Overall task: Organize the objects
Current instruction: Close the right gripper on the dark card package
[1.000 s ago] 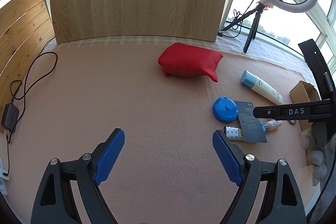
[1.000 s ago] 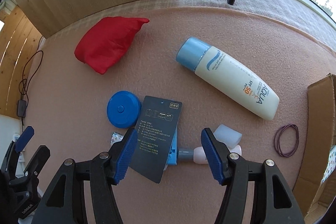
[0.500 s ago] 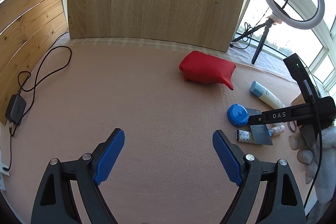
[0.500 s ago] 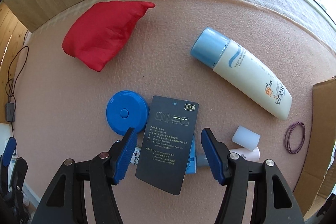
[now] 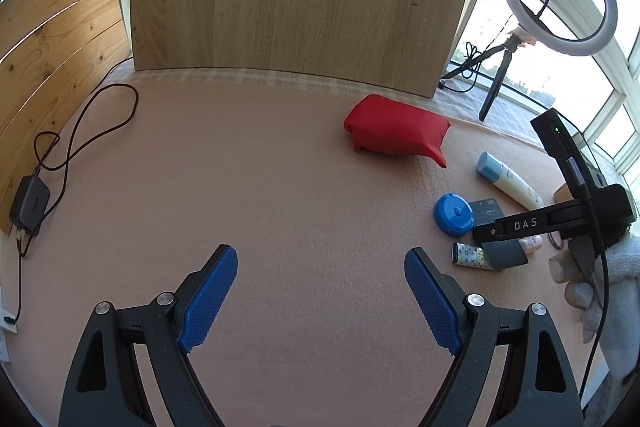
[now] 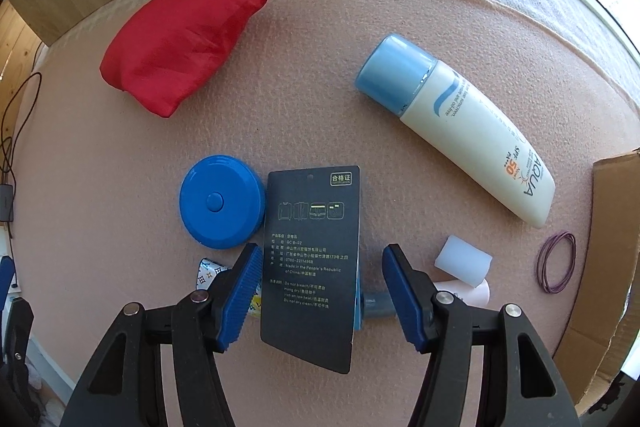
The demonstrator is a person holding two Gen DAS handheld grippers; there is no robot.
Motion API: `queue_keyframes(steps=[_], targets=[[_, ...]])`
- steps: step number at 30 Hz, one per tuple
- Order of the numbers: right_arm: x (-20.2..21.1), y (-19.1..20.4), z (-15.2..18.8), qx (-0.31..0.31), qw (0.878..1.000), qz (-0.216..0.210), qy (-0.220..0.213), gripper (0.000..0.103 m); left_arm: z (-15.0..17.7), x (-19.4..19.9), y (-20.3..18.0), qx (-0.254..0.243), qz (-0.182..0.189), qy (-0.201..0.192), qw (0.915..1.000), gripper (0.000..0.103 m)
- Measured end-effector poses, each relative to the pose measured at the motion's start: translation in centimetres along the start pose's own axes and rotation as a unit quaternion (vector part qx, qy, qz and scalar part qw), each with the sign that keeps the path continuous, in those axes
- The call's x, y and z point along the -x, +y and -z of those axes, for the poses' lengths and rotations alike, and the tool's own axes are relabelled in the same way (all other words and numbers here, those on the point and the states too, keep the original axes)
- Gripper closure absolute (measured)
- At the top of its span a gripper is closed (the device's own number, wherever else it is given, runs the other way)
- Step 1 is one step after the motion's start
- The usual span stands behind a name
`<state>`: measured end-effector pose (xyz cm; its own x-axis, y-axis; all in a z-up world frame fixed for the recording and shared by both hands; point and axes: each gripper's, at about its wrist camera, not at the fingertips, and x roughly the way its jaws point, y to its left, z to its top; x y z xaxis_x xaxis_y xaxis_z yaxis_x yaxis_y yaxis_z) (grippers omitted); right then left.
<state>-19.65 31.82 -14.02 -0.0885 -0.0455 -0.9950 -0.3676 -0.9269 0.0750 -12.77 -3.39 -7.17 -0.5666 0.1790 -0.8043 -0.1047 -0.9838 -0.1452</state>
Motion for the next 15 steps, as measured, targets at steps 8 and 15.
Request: queue_keyframes(steps=[8,15], targets=[[0.6,-1.2,0.4,-0.011,1.000,-0.021,-0.007,0.056,0.2,0.0,-0.4,-0.002,-0.002,0.001,1.0000,0.015],[1.7,-2.1,0.6,-0.002,1.000,-0.006,-0.013,0.056,0.3,-0.2,-1.4,-0.007,0.002,0.002,1.0000,0.015]])
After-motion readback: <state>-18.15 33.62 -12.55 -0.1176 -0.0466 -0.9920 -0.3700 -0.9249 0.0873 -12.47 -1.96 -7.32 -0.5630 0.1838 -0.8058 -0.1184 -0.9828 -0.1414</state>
